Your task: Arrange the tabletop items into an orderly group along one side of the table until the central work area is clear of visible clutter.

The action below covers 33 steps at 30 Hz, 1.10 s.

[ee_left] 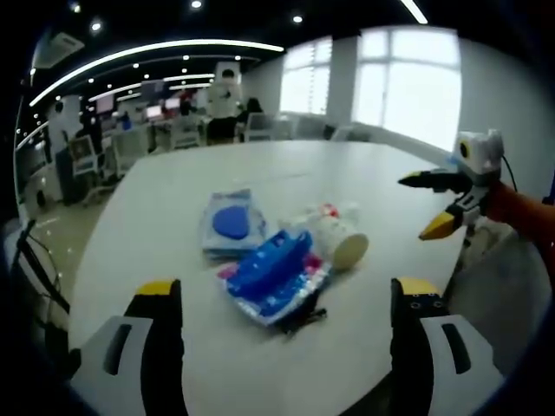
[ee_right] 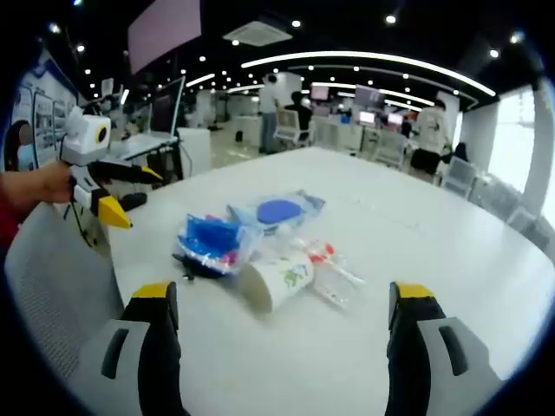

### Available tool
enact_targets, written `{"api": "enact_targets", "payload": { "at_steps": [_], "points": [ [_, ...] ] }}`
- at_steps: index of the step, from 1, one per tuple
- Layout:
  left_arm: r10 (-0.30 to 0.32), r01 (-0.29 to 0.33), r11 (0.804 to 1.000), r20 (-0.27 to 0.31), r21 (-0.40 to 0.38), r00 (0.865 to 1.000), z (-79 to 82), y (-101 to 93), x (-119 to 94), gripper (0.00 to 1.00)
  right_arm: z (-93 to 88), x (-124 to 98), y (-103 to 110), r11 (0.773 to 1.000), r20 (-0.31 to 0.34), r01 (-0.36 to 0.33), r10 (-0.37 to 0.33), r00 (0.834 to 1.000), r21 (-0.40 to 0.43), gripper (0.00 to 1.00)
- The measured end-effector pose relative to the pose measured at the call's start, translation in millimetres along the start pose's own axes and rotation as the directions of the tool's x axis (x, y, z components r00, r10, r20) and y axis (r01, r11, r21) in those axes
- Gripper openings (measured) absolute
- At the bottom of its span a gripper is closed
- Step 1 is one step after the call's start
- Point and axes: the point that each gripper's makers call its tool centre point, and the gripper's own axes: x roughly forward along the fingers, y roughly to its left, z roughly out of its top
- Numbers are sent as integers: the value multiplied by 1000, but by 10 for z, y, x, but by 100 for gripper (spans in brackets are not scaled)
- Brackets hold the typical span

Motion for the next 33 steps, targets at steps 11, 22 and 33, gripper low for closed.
{"api": "enact_targets", "payload": {
  "at_steps": [11,22,33],
  "points": [
    [-3,3,1000,-2,-7,1000,-11,6,5,96,-5,8,1,1000,-3,-1,1,1000,-5,100],
    [-8,8,1000,-7,-13,1000,-22,1,11,96,-20,11,2,1000,-11,0,0,1000,-10,100],
    [-11,10,1000,-12,-11,1000,-31,-4,11,95,-24,15,15,1000,-15,-5,5,1000,-15,100]
  ]
}}
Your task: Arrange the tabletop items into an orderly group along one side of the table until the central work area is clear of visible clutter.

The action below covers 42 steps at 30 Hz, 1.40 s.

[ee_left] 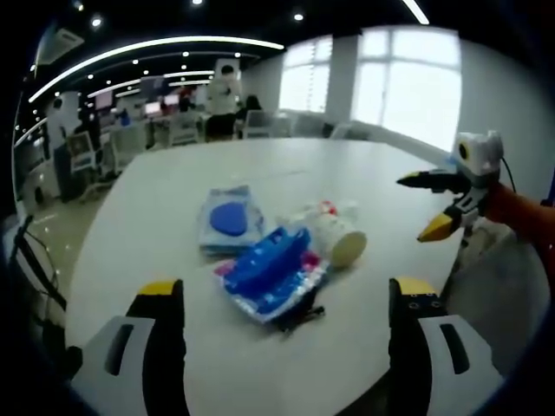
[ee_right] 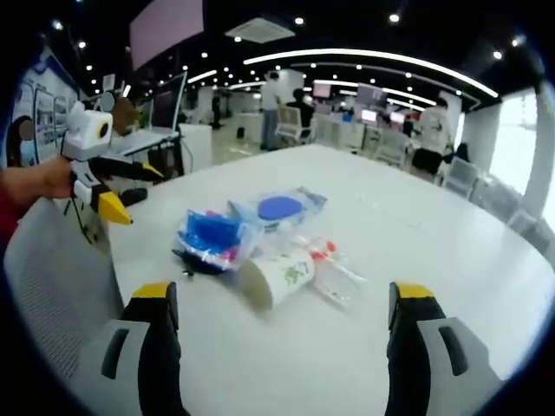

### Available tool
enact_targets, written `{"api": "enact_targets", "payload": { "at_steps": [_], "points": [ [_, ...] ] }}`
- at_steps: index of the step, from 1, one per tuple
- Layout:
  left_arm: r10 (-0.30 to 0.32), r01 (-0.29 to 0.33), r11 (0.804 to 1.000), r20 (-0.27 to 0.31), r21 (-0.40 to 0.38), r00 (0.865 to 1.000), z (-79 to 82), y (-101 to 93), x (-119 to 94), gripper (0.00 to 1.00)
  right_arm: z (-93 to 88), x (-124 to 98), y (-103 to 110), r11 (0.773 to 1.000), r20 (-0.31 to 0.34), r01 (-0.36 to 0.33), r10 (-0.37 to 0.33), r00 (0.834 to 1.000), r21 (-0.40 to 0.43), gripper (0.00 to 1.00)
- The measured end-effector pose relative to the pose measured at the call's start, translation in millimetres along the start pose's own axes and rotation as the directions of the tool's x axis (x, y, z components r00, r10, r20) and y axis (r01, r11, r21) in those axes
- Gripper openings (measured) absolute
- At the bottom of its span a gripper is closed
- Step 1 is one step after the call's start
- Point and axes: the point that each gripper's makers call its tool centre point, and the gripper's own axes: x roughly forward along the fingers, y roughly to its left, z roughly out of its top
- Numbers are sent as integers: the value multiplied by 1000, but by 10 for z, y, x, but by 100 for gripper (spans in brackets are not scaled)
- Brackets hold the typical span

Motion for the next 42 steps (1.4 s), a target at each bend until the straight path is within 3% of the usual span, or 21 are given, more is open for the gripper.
{"api": "enact_targets", "payload": {
  "at_steps": [23,32,42],
  "points": [
    [9,-9,1000,-13,7,1000,-21,-17,-11,93,-14,-9,30,1000,-5,-9,9,1000,-3,100],
    [32,-32,999,-2,7,999,21,31,-32,91,89,-86,20,1000,15,-15,15,1000,1,99],
    [46,-47,999,14,13,999,137,63,-75,89,255,-230,-307,998,15,14,-13,1000,-60,99]
  ]
}}
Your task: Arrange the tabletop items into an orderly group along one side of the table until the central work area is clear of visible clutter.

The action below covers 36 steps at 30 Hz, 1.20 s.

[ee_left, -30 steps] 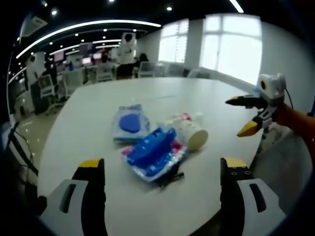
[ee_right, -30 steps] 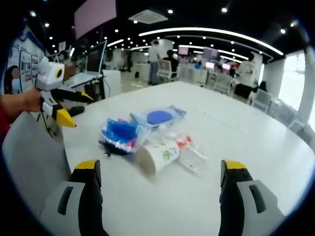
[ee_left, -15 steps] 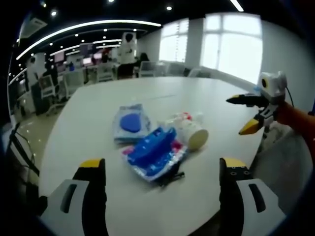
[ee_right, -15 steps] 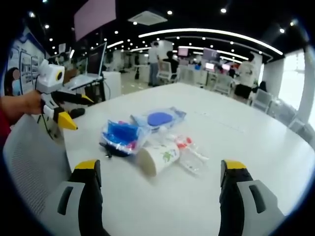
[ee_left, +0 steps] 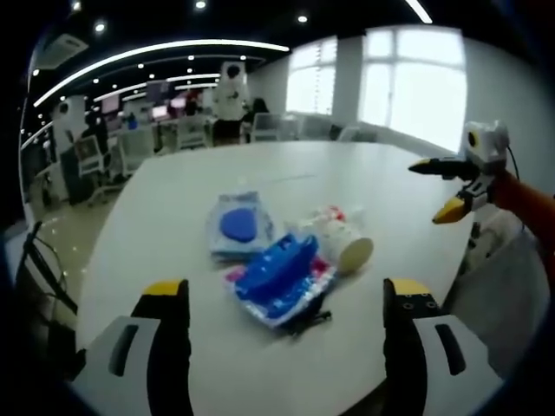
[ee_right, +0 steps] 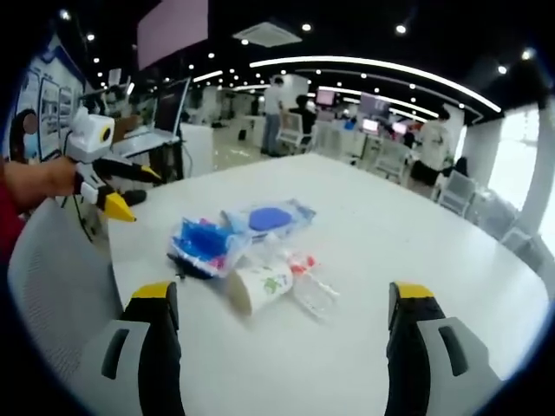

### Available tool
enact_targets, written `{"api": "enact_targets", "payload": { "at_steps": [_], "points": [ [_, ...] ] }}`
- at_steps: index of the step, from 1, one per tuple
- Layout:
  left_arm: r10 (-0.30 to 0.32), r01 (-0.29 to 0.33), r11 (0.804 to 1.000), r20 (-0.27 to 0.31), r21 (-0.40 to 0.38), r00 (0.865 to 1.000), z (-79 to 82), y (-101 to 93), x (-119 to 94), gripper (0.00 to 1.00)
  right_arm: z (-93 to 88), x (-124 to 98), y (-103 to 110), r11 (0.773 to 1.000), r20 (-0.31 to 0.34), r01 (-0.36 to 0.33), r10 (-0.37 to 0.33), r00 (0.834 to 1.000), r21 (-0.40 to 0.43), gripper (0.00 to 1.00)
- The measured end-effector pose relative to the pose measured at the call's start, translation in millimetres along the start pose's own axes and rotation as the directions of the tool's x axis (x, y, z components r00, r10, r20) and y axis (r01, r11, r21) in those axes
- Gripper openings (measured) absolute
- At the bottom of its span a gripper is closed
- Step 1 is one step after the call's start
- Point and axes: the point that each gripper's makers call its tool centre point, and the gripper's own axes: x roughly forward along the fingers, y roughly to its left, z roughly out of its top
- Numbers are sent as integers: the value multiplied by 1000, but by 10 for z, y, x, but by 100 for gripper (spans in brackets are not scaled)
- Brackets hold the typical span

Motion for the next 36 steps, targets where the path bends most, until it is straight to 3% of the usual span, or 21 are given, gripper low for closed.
{"api": "enact_targets", "payload": {
  "at_steps": [7,15,36],
  "points": [
    [15,-16,1000,22,17,1000,181,39,-4,89,236,-46,-288,1000,29,20,-19,999,-24,96],
    [36,-37,999,27,32,999,319,102,39,88,519,46,-513,996,46,31,-27,999,-88,96],
    [88,-88,996,-14,-6,996,415,406,460,84,883,851,-737,990,27,-33,37,999,-137,95]
  ]
}}
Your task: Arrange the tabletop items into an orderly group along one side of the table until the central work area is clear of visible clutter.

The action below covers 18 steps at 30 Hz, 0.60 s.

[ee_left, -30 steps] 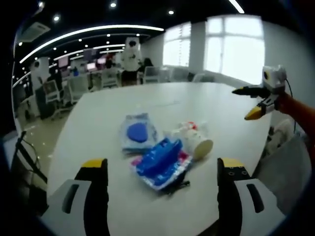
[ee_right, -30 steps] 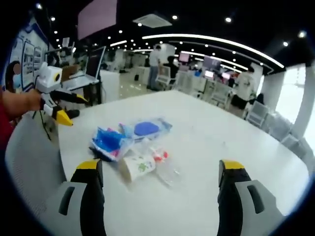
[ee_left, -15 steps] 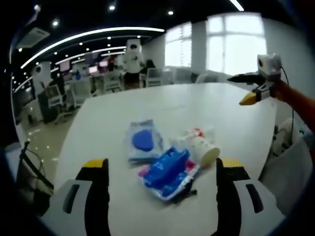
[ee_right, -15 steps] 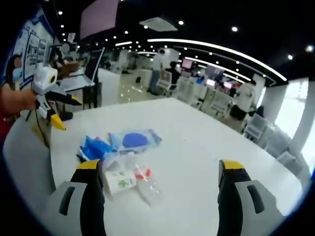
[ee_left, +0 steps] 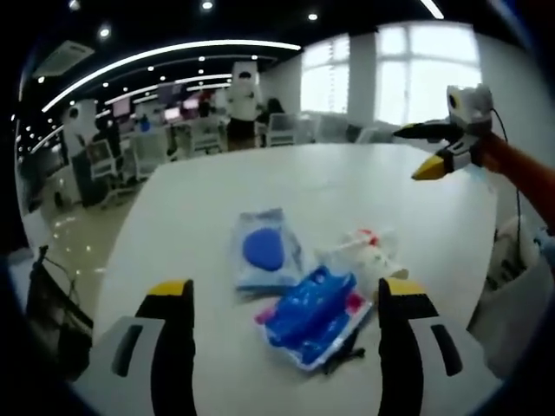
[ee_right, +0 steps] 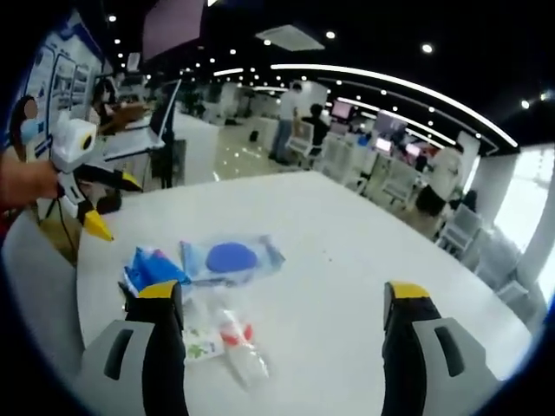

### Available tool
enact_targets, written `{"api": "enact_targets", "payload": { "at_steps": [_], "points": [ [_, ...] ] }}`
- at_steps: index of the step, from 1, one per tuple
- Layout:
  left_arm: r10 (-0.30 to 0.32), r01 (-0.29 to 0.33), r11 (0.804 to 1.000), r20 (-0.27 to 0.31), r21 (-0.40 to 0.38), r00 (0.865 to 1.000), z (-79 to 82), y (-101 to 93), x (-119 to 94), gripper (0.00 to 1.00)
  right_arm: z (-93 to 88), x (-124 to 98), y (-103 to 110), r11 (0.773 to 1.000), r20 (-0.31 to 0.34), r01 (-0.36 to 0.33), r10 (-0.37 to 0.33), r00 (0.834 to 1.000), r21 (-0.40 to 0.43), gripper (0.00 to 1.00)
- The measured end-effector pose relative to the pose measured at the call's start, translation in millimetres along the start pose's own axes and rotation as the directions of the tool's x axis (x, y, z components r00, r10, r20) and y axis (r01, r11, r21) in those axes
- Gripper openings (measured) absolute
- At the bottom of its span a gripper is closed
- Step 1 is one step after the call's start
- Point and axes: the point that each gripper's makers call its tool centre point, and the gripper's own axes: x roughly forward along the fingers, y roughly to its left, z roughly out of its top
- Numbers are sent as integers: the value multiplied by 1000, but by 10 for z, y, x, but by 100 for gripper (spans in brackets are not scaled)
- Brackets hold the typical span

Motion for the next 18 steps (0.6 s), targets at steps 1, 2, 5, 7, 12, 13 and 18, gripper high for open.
{"api": "enact_targets", "payload": {
  "at_steps": [1,2,5,7,12,13,18],
  "points": [
    [2,-2,1000,-1,-3,1000,5,16,26,83,7,63,-13,1000,-3,-5,5,1000,-4,94],
    [5,-5,1000,-3,-6,1000,8,33,51,83,10,104,-19,1000,-7,-9,9,1000,-4,94],
    [12,-12,1000,-11,-15,1000,16,87,144,82,28,249,-31,1000,-10,-21,21,1000,0,93],
    [16,-16,1000,-19,-20,1000,17,120,206,82,39,364,-43,1000,-11,-29,29,1000,-1,92],
    [36,-37,999,-34,-34,999,-2,245,343,80,78,644,-71,999,-16,-50,50,999,-16,91],
    [38,-40,998,-40,-41,998,-22,266,377,80,86,684,-75,998,-13,-54,54,998,-12,91],
    [37,-42,997,-69,-71,997,-133,310,511,78,57,934,-83,997,-37,-74,74,997,-1,89]
  ]
}}
